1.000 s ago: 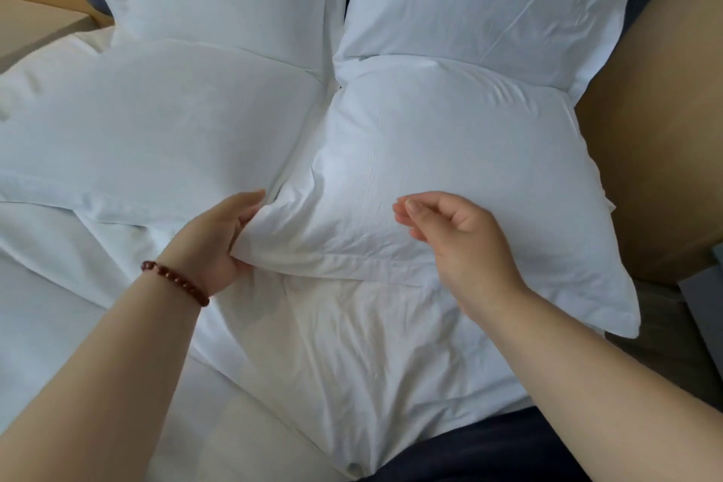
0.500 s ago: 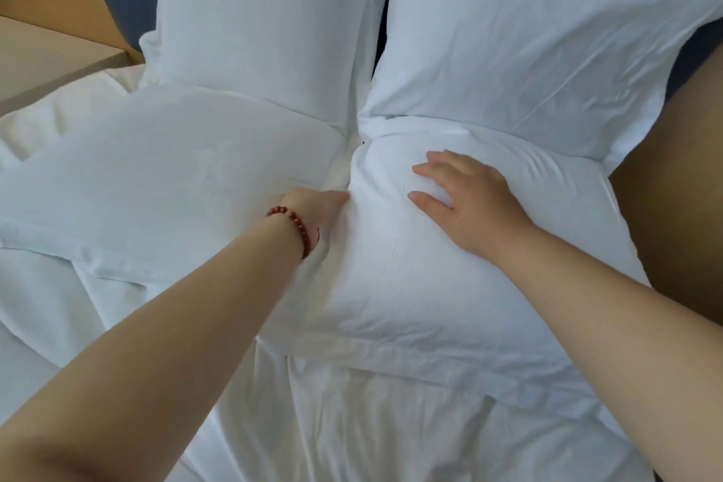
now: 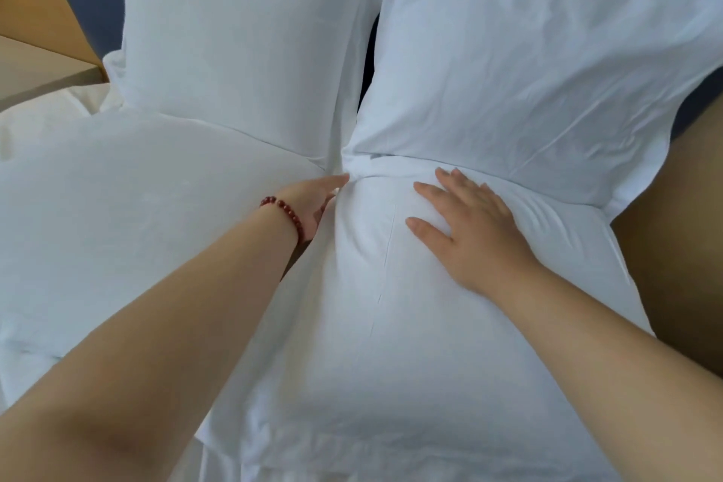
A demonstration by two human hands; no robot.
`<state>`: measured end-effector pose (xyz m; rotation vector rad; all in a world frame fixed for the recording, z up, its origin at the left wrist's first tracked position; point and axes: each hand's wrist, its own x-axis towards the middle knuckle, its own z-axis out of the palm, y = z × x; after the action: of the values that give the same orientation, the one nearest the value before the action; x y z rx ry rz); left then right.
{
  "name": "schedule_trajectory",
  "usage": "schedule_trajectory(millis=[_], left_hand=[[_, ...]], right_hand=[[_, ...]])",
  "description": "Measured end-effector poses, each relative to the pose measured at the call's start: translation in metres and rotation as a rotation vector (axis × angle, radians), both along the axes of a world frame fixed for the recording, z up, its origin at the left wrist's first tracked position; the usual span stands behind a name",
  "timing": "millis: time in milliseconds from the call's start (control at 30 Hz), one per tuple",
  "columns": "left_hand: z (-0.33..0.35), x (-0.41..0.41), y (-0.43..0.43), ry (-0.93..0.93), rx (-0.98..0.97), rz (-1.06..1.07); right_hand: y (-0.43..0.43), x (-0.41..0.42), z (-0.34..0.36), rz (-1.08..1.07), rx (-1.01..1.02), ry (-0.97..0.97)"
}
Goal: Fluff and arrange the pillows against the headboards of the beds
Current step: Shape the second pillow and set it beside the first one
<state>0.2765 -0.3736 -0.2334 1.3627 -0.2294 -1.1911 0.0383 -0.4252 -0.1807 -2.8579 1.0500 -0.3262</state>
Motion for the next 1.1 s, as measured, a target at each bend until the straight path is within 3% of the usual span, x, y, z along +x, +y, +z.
schedule_trajectory(millis=[233,533,633,700,933,1100], left_hand=[[-0.025,0.004,-0.019,-0.174,0.014,0.198],[0.006,0.009,-0.029,0.083,-0.035,0.071],[-0.012,-0.004,-0.015,-0.239,-0.171,0.295],[-0.019,-0.012,-0.007,-0.314,-0.223,0.338],[0.007,0.027,-0.046,-0.181,-0.126,0.065],[0.013,0.040,-0.064,-0.090,-0.077,0.044]], right_hand=[[-0.011,-0.013,-0.010,-0.035,0.095,-0.127],[-0.009,-0.014,-0.012,-0.022,0.103,-0.162],[-0.007,-0.016,-0.011,-0.018,0.108,-0.174],[-0.007,-0.016,-0.012,-0.015,0.108,-0.176],[-0.006,-0.015,-0.013,-0.008,0.085,-0.170],[-0.005,-0.015,-0.014,-0.013,0.080,-0.188]])
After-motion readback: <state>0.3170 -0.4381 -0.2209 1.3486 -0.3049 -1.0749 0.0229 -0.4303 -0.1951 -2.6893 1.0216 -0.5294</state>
